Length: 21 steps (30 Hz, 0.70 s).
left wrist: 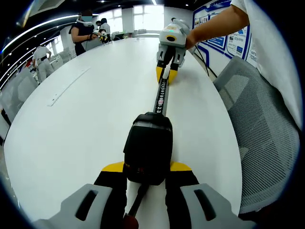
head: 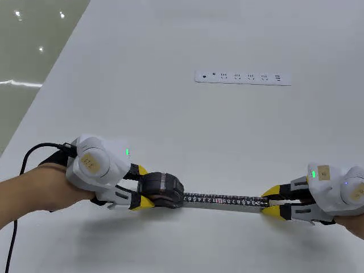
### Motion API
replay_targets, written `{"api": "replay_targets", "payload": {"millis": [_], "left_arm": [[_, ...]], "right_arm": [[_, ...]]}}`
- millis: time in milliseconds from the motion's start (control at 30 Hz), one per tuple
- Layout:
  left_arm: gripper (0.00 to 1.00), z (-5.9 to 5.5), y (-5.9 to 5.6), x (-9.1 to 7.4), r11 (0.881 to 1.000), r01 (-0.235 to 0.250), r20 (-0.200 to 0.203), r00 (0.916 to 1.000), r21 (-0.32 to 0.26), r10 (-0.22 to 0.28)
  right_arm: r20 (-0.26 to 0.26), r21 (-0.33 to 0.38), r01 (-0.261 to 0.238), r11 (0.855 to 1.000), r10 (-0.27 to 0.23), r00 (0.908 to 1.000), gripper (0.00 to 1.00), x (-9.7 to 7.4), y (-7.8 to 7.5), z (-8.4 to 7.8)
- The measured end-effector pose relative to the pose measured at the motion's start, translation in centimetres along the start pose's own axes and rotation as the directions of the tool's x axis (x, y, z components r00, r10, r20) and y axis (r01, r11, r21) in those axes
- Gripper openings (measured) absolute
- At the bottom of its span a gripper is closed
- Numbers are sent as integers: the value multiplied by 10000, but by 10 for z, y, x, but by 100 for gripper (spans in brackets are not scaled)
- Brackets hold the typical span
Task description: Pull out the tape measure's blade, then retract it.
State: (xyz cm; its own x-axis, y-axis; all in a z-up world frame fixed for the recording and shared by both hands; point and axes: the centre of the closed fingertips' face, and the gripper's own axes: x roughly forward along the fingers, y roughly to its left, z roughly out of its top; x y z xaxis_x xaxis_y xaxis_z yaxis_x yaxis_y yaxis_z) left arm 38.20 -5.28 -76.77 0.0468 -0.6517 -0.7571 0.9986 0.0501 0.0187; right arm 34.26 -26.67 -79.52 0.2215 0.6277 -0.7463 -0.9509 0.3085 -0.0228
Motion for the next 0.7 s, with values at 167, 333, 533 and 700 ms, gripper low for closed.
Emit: {"api": "replay_targets", "payload": {"millis": [167, 333, 533, 700], "left_arm": [[25, 0, 0, 0, 10000, 0, -15, 10000, 3, 0], [25, 0, 1, 0, 10000, -8, 0, 10000, -18, 8], [25, 0, 1, 0, 10000, -28, 1, 10000, -26, 28], [25, 0, 0, 0, 10000, -41, 30, 10000, -56, 41]], "right_arm": [[-132, -45, 48, 10000, -48, 9999, 10, -5, 0, -4], [-355, -133, 17, 9999, -22, 9994, 10, -13, -1, -11], [-509, -139, -6, 9999, -1, 9987, 10, -23, -1, -20], [-554, 35, 106, 9999, -104, 9984, 11, -30, -3, -26]]}}
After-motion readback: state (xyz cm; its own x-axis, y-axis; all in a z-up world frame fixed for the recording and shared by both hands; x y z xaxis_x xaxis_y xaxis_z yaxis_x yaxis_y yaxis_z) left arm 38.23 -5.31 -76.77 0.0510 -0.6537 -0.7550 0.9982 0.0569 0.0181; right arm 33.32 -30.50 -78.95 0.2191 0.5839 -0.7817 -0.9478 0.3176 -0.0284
